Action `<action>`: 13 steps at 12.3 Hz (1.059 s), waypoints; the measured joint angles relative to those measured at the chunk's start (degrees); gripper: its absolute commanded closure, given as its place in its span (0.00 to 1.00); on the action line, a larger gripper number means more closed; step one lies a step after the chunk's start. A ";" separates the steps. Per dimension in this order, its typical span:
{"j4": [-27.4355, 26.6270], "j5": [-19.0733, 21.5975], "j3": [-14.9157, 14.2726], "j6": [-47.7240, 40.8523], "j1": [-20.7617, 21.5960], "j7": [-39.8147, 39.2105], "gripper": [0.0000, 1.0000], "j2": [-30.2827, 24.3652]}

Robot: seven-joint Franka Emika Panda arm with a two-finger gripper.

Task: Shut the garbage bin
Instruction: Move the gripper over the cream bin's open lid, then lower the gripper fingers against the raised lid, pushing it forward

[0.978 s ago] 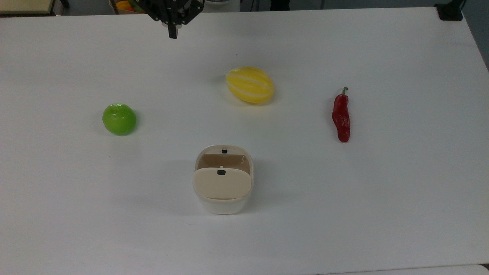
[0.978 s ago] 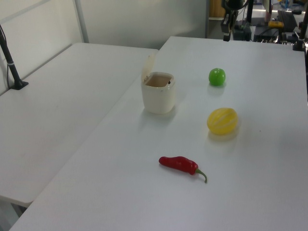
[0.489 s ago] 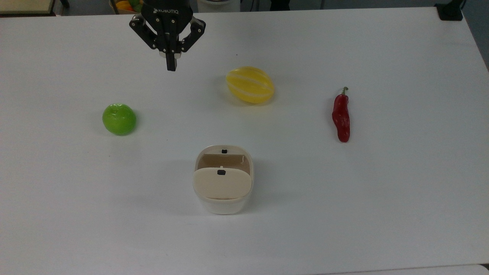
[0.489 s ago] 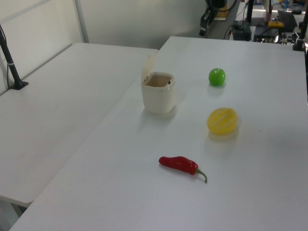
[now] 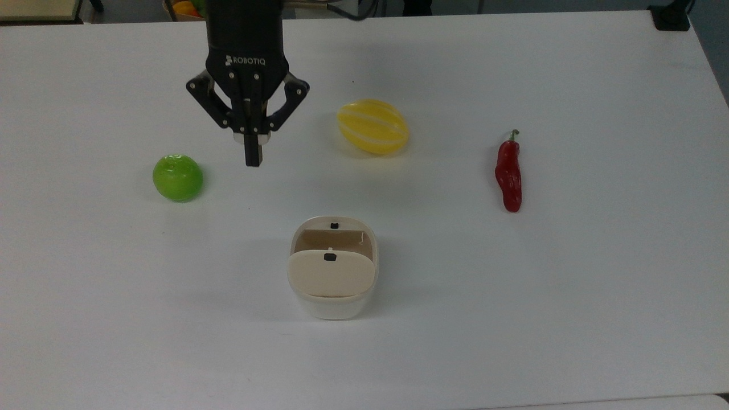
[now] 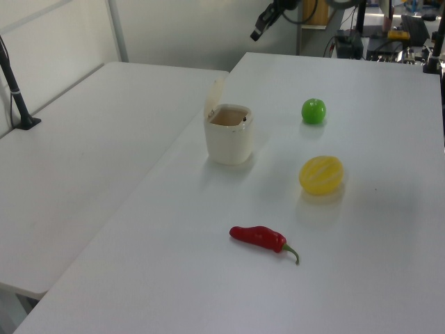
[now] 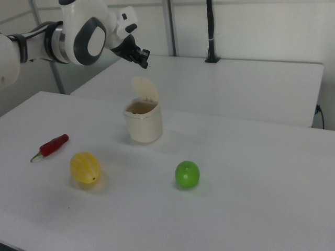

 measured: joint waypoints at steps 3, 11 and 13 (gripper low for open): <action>0.25 0.01 0.06 10.35 0.58 0.02 1.00 4.72; 3.32 0.00 0.20 24.98 3.48 0.02 1.00 14.50; 5.01 0.00 0.20 25.53 4.19 0.01 1.00 15.93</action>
